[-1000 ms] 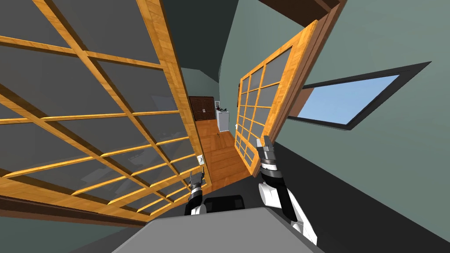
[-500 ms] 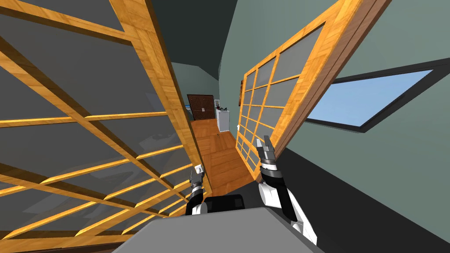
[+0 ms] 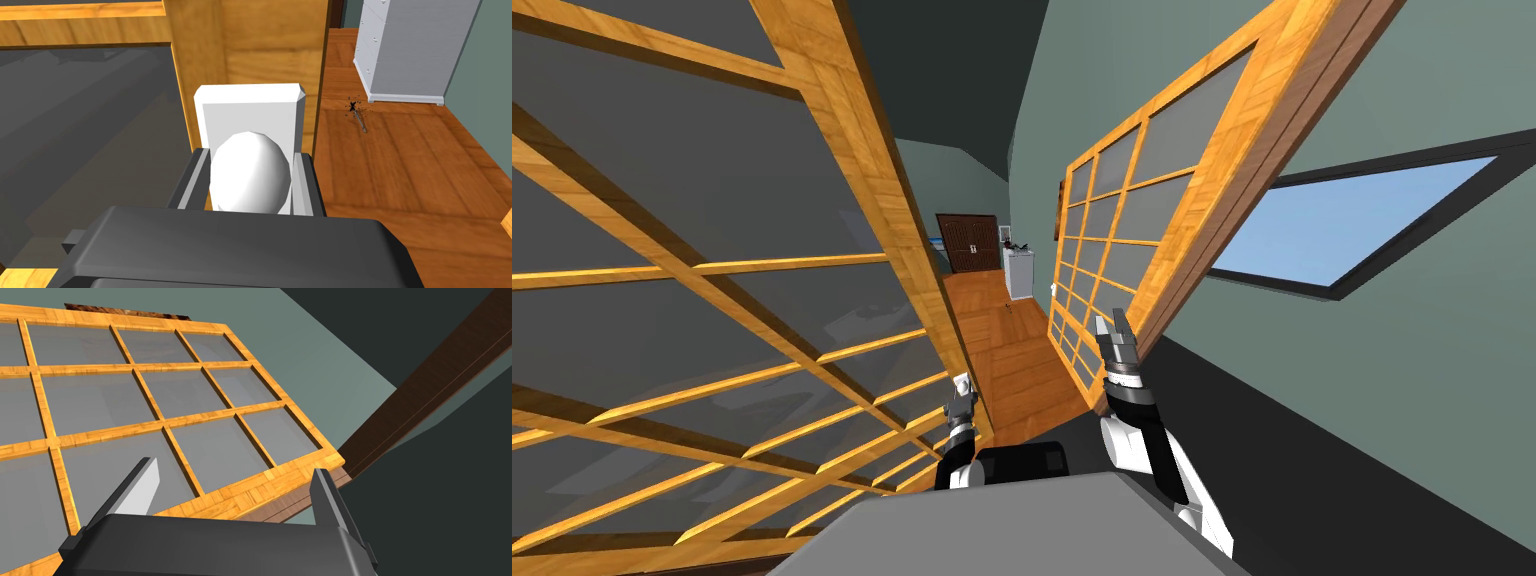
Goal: Push the door open
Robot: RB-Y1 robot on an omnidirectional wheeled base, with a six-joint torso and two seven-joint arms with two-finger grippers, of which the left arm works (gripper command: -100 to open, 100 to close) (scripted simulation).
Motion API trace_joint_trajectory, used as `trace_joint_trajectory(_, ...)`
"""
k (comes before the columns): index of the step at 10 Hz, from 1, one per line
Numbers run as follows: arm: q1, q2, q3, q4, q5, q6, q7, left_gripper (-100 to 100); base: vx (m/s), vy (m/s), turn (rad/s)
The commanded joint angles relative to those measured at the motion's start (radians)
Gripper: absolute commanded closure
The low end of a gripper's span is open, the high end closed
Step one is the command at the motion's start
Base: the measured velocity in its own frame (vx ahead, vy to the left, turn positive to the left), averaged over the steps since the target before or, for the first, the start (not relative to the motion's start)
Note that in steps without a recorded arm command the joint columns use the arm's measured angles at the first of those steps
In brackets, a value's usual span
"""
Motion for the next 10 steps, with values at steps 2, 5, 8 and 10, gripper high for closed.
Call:
trace_joint_trajectory(2,0.001,0.002,0.002,-0.001,0.001,-0.004,0.000,100,-0.003,-0.001,-0.001)
trace_joint_trajectory(5,0.015,0.020,0.038,-0.009,0.032,-0.007,-0.001,100,0.156,-0.007,-0.068)
trace_joint_trajectory(8,0.031,0.037,0.081,-0.021,0.066,-0.015,-0.001,100,0.189,0.024,-0.089)
trace_joint_trajectory(10,0.042,0.047,0.111,-0.029,0.091,-0.021,-0.002,100,0.156,0.013,-0.090)
